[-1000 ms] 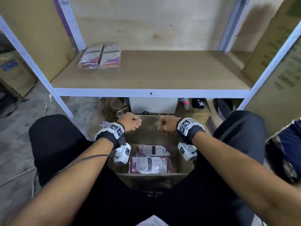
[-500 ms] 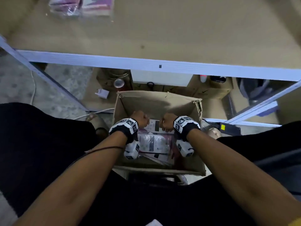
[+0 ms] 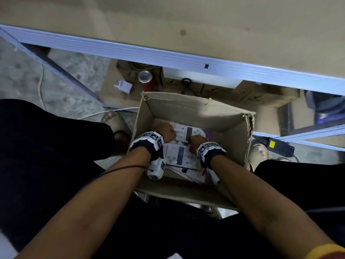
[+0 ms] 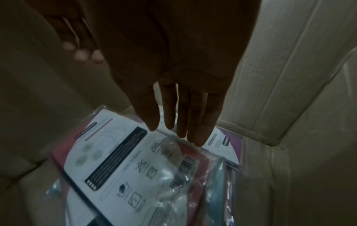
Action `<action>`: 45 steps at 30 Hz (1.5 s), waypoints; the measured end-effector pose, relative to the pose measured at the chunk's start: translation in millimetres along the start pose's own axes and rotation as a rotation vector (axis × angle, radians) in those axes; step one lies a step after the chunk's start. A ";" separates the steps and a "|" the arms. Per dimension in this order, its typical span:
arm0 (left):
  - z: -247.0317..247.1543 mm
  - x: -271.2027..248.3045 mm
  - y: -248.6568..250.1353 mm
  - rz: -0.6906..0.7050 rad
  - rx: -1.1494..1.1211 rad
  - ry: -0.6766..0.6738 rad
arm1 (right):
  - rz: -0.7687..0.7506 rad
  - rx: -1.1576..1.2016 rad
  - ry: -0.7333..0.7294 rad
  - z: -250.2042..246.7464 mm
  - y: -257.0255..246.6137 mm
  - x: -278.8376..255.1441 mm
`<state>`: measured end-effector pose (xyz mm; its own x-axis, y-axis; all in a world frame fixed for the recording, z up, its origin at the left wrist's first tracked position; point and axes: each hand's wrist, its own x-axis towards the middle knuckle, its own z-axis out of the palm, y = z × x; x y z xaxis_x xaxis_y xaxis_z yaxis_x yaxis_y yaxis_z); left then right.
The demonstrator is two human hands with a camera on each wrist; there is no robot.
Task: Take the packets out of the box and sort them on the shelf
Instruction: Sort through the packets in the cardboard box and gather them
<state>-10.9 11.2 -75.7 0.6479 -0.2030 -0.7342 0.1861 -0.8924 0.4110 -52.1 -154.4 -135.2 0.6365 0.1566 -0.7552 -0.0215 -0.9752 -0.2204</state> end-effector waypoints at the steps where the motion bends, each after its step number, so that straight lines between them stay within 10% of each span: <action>1: 0.0 0.9 -1.4 -0.006 -0.015 0.007 | 0.001 -0.009 0.007 4.0 1.2 0.2; 25: -3.9 -6.9 -5.0 -0.006 0.006 0.078 | -0.262 -0.160 -0.075 51.9 -27.0 -15.1; 45: 0.6 -12.9 -8.4 -0.051 -0.016 0.064 | -0.008 -0.166 -0.054 42.7 14.3 -18.6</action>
<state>-21.3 21.1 -70.0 0.6830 -0.1309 -0.7186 0.2312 -0.8945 0.3827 -97.2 -164.6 -150.7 0.5937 0.1687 -0.7868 0.1144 -0.9855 -0.1250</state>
